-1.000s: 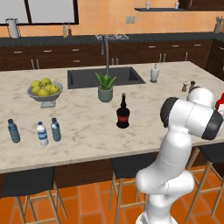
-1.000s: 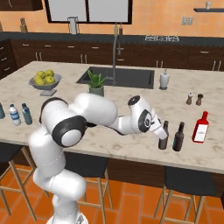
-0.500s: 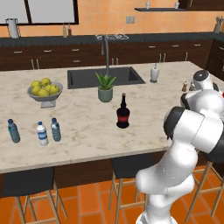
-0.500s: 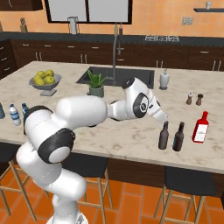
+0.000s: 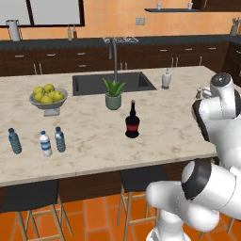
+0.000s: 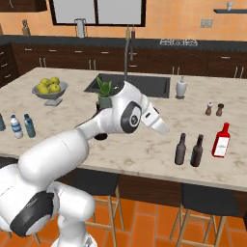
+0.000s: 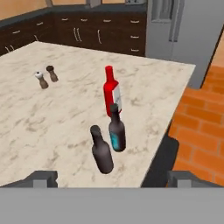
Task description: Move the plastic bottles in the middle to the plastics group, and the glass bottles in the middle to the glass group.
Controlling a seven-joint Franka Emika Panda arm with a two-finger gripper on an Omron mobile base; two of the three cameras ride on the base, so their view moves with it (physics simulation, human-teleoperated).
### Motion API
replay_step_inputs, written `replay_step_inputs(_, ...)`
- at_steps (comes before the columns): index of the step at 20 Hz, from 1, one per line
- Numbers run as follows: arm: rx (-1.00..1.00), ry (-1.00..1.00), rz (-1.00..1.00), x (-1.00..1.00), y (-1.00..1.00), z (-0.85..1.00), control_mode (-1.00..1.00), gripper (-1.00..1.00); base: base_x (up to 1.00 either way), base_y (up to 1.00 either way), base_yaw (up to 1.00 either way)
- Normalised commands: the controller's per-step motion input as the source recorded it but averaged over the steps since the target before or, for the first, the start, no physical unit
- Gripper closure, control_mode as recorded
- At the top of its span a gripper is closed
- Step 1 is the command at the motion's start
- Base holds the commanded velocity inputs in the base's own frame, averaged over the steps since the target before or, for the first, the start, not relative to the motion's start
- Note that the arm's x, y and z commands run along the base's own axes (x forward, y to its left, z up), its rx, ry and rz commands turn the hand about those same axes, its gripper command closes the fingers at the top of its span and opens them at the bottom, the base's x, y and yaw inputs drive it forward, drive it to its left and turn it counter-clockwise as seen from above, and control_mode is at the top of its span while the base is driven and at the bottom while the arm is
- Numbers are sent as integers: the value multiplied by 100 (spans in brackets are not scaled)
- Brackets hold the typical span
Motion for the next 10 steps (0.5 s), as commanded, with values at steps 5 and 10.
replay_step_inputs(5, -3, 0, 41, -58, 69, -6, -100, -100, 0, 0, 0)
replay_step_inputs(10, -2, 1, 64, -2, 76, 18, -100, -100, 0, 0, 0)
